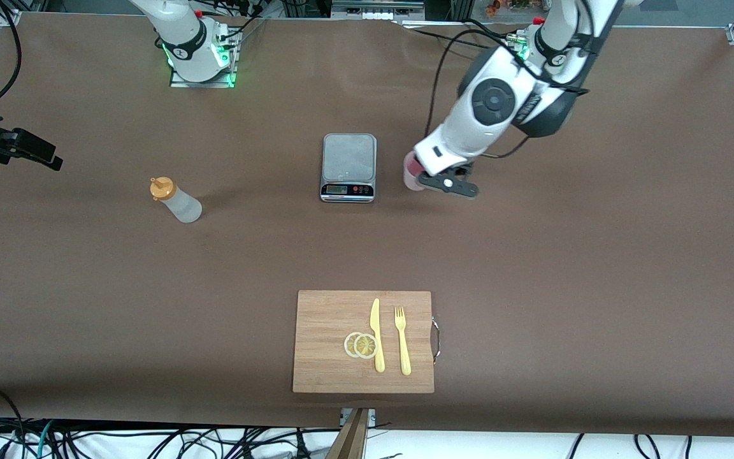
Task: Add sauce to pink cup with both arms
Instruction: 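Carry the pink cup with the left gripper onto the scale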
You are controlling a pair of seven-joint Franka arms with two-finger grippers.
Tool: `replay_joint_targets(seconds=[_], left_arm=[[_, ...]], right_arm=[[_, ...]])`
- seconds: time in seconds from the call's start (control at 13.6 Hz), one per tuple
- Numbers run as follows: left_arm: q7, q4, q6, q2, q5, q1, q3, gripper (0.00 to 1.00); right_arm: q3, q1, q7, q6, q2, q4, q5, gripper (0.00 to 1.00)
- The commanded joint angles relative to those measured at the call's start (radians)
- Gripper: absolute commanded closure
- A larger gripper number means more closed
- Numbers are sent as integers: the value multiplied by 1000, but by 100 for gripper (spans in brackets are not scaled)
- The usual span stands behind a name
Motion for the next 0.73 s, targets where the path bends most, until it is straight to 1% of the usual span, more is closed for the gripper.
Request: replay_joint_targets(seconds=[0.0,0.15,0.29,0.51,0.66], left_arm=[[-74,113,-13,99,-33,-82,16,100],[-135,153,-11,144,-51,-137,16,100],[-155,165,38,175,-108,-194,16,100],[-203,165,114,216,-110,-243,18,100],[-215,165,134,236,-107,-265,16,100]], right_arm=[[-3,1,-12,-12,0,6,14,0],[-3,1,-11,-10,0,6,14,0],[-3,1,-11,-10,0,6,14,0],[-3,1,-9,-9,1,6,14,0],[-3,1,-11,-9,9,6,14,0]])
